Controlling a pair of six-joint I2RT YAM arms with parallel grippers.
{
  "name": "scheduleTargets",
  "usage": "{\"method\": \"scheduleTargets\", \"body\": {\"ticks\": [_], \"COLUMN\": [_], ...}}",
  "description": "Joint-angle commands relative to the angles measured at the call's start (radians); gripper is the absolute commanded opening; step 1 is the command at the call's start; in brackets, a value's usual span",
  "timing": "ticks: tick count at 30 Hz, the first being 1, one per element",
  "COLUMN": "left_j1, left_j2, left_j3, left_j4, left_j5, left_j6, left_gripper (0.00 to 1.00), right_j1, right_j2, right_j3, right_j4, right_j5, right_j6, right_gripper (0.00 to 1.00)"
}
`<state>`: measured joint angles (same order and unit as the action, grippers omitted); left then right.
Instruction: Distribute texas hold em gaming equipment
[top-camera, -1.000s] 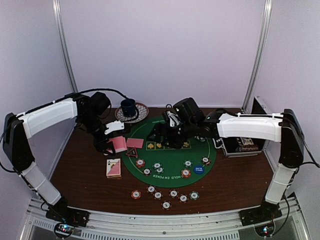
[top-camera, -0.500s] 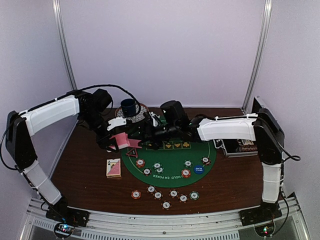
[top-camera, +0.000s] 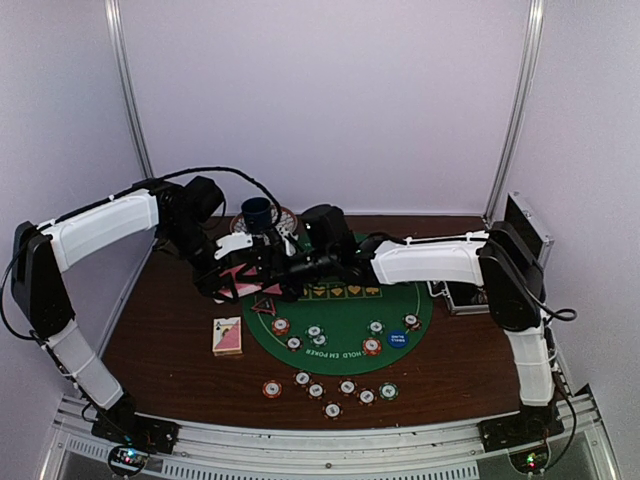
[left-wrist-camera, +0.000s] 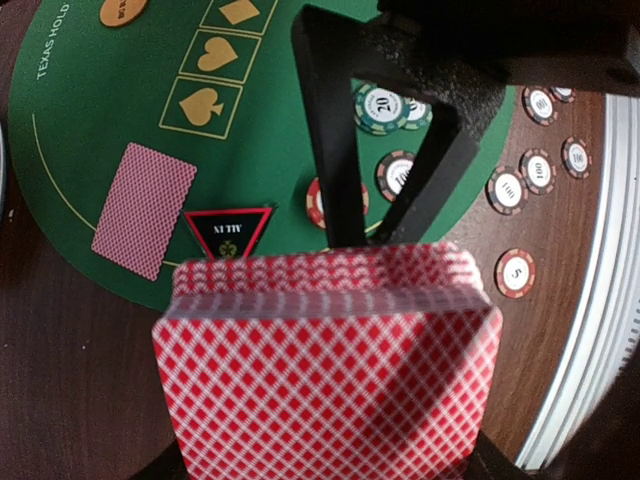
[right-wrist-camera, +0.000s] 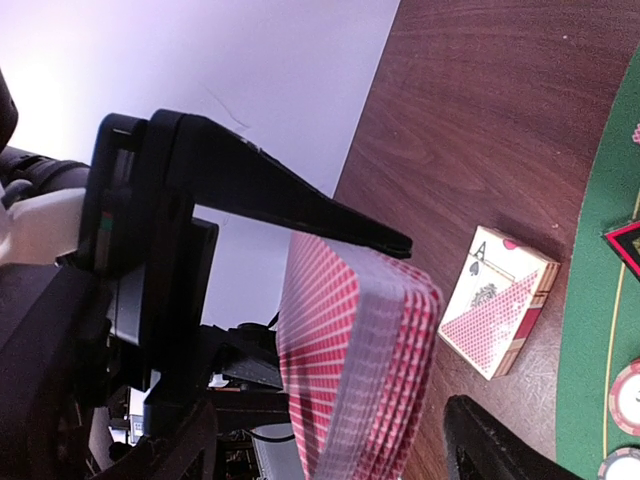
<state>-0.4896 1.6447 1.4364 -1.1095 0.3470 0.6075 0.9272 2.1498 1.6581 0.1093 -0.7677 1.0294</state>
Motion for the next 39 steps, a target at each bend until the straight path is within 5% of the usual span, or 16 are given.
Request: {"method": "scheduleTargets", "body": {"ticks": [1,11,22,39], "left_j1": [0.005,0.005,0.005,0.005], "left_j2": [0.006,-0.006,-0.011,-0.01], "left_j3": [0.042,0.042,0.039,0.038], "left_j4": [-0.008,-0.016,-0.021,-0.029], "left_j5": [0.035,0.033,0.034,0.031], "left_j6": [-0.005,-0.003,-0.004,-0.002], "left_gripper": [0.0,0.0,0.0,0.0], "right_j1": [0.013,0.012,-0.029,-0.013], "right_j2": [0.05,0.126,0.017,0.144], "right_j3": [0.08,0.136,-0.114,0.094], "right_j4": [0.005,0.019,0.299,0.173], "right_j5": [-0.018,0.002,0.026,-0.034], "right_j6": [0.015,0.05,0.129,0.142], "right_gripper": [0.8,0.76,0.75,0.76]}}
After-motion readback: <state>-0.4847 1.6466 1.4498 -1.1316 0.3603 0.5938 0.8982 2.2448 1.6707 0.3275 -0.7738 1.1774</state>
